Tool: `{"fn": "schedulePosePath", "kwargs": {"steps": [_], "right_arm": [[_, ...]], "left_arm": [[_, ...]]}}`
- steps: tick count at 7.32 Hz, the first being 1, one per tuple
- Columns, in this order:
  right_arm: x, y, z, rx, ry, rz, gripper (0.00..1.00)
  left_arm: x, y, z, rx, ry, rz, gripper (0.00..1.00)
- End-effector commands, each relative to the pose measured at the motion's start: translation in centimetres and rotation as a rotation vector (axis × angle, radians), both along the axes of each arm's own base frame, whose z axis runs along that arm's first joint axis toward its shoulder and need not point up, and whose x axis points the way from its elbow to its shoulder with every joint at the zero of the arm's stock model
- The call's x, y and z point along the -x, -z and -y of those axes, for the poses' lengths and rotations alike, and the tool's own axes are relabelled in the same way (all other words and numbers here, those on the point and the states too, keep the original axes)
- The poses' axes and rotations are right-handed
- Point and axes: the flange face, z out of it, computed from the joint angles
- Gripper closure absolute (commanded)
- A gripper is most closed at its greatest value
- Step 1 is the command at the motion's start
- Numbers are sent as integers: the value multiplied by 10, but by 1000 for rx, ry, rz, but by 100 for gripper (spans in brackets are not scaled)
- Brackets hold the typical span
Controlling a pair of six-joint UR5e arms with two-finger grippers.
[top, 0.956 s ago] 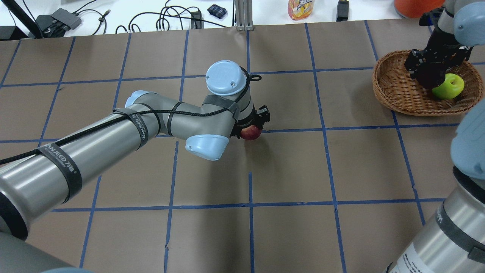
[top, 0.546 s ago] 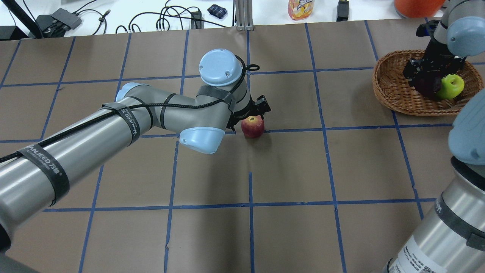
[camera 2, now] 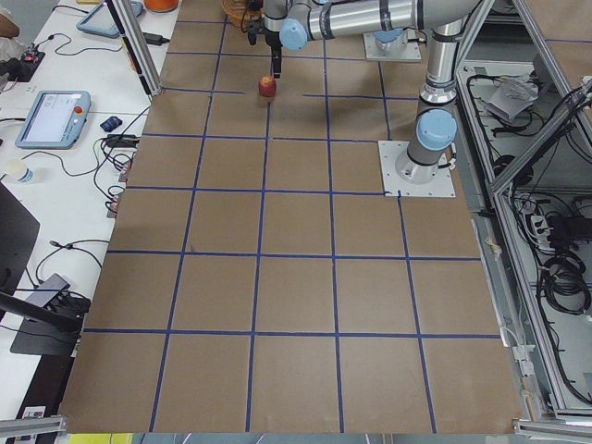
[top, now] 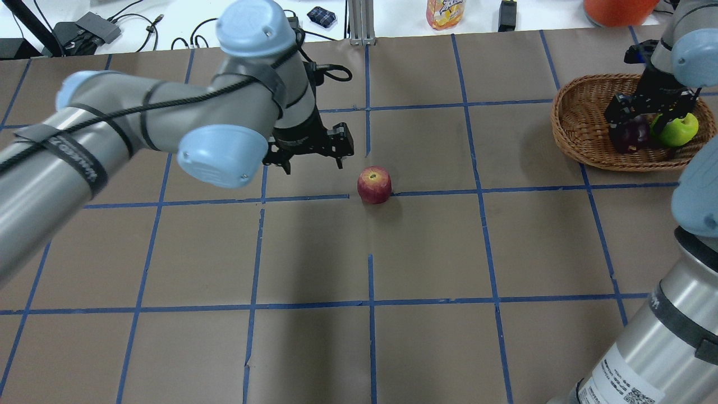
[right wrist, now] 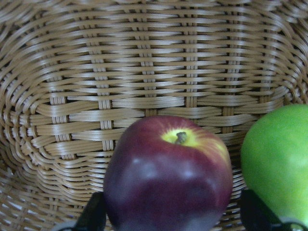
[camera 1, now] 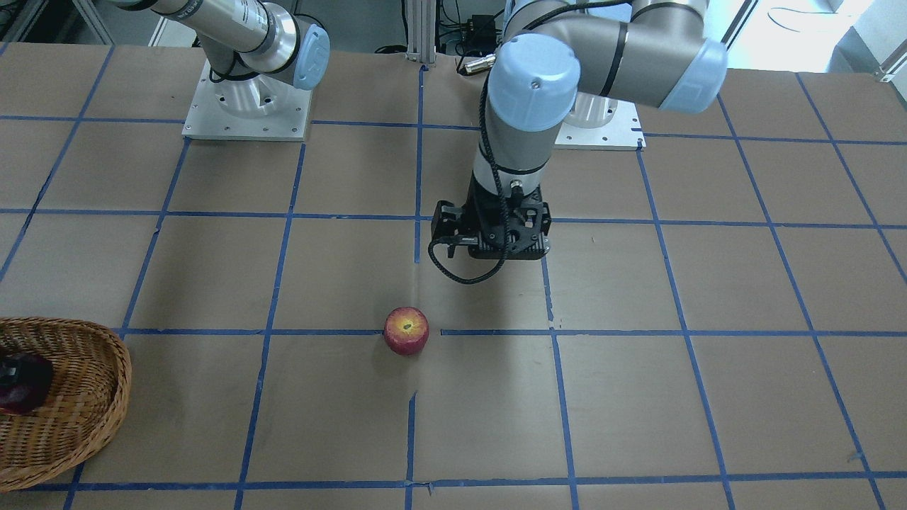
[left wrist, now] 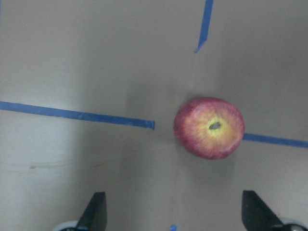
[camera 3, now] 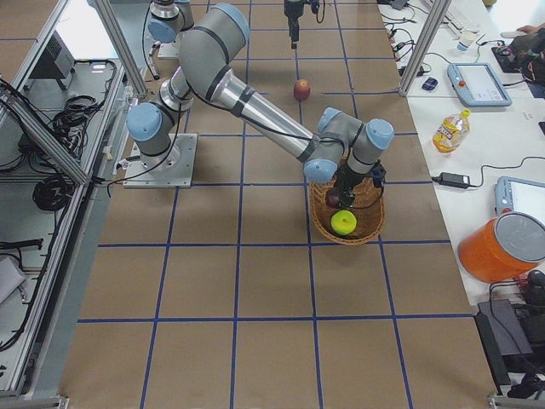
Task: Put all apples into basket
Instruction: 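Release the red apple and raise the left gripper away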
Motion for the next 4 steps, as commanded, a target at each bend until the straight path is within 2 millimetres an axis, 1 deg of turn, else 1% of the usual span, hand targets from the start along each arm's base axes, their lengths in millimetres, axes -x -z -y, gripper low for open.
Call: {"fn": "schedulePosePath", "kwargs": {"steps": [1,2,3,4], "right_arm": [[-10,-57,-15,-4,1,1,0],[-29,-105,-32,4,2,12,0],[-62,-141,-41,34,-31,32,0],[-114,-159,-43,45,-60,35,0]], "left_arm": [[-63,-92,-28,-76,157,21,0],[-94,-103,-27,-63,156,10,0],[-105,-108,-26,-47,146,1,0],[-106,-121,-22,-7,139,5,0]]}}
